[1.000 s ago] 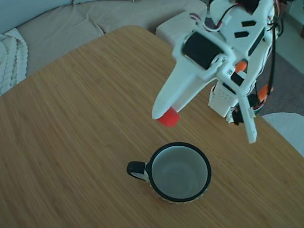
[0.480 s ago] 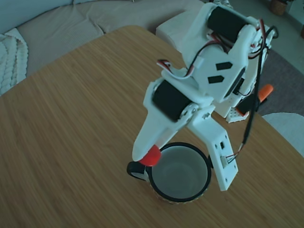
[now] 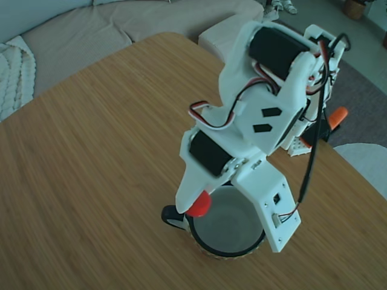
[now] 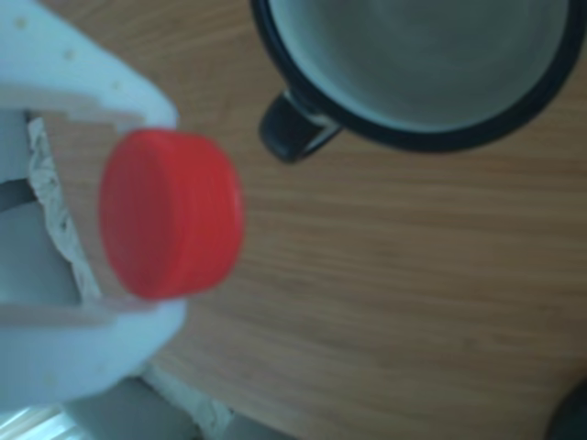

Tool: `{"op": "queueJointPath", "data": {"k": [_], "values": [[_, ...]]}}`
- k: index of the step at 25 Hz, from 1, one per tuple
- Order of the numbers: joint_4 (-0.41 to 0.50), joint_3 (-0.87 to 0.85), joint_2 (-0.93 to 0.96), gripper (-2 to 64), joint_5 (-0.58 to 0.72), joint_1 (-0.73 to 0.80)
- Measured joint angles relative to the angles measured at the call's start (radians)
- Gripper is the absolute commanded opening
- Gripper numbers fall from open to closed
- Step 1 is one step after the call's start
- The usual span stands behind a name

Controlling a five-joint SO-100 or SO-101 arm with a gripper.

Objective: Grasp a red cap and put it in the cup.

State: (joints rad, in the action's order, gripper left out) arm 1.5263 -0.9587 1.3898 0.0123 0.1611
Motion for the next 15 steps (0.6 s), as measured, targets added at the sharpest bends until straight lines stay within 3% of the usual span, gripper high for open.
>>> {"op": "queueJointPath", "data": {"k": [6,15], "values": [[0.089,0.038,-0.038,13.5,-0.002,0.002],[0.117,0.038,-0.048,13.6,0.006,0.109]]}}
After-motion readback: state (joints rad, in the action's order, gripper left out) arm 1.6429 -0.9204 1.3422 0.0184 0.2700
